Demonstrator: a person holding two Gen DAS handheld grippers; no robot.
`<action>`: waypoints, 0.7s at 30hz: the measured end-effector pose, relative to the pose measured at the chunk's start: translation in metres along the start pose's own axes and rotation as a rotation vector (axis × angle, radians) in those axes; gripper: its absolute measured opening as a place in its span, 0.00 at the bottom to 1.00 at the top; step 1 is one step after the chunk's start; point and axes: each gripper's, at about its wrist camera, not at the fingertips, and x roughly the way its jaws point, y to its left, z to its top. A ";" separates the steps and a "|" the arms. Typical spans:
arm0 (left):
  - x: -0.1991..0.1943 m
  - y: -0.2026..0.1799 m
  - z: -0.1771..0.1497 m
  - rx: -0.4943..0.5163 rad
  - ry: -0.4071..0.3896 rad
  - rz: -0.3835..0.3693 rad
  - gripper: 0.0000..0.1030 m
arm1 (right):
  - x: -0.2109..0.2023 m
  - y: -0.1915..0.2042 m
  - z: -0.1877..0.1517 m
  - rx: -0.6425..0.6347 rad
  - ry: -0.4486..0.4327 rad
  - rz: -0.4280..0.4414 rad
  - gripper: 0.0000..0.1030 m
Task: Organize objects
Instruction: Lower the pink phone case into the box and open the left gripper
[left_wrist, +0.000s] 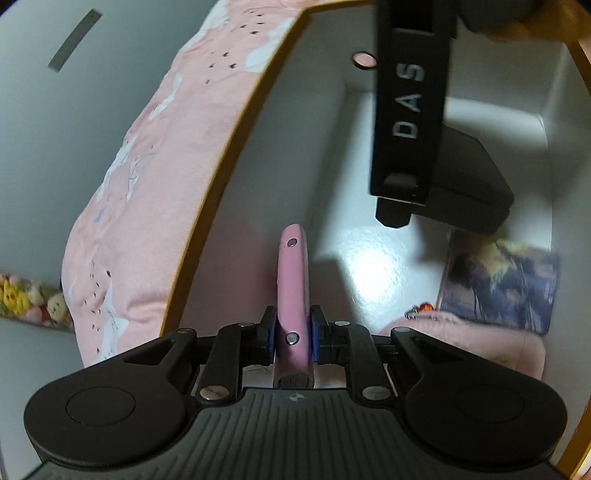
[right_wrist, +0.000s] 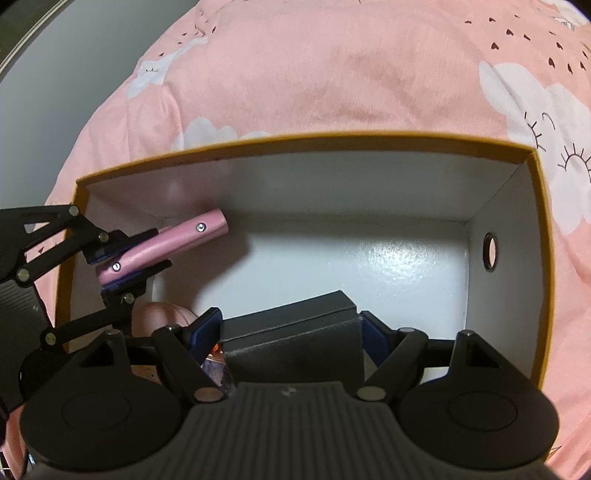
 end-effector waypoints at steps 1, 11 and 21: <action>0.000 -0.001 0.000 0.006 0.001 0.000 0.20 | 0.002 0.001 -0.001 -0.001 0.006 -0.002 0.78; -0.006 -0.003 -0.004 -0.029 0.020 -0.054 0.44 | 0.007 0.000 0.002 0.013 0.019 -0.025 0.78; -0.012 0.011 -0.013 -0.217 0.078 -0.137 0.54 | 0.009 -0.001 0.005 0.016 0.019 -0.028 0.78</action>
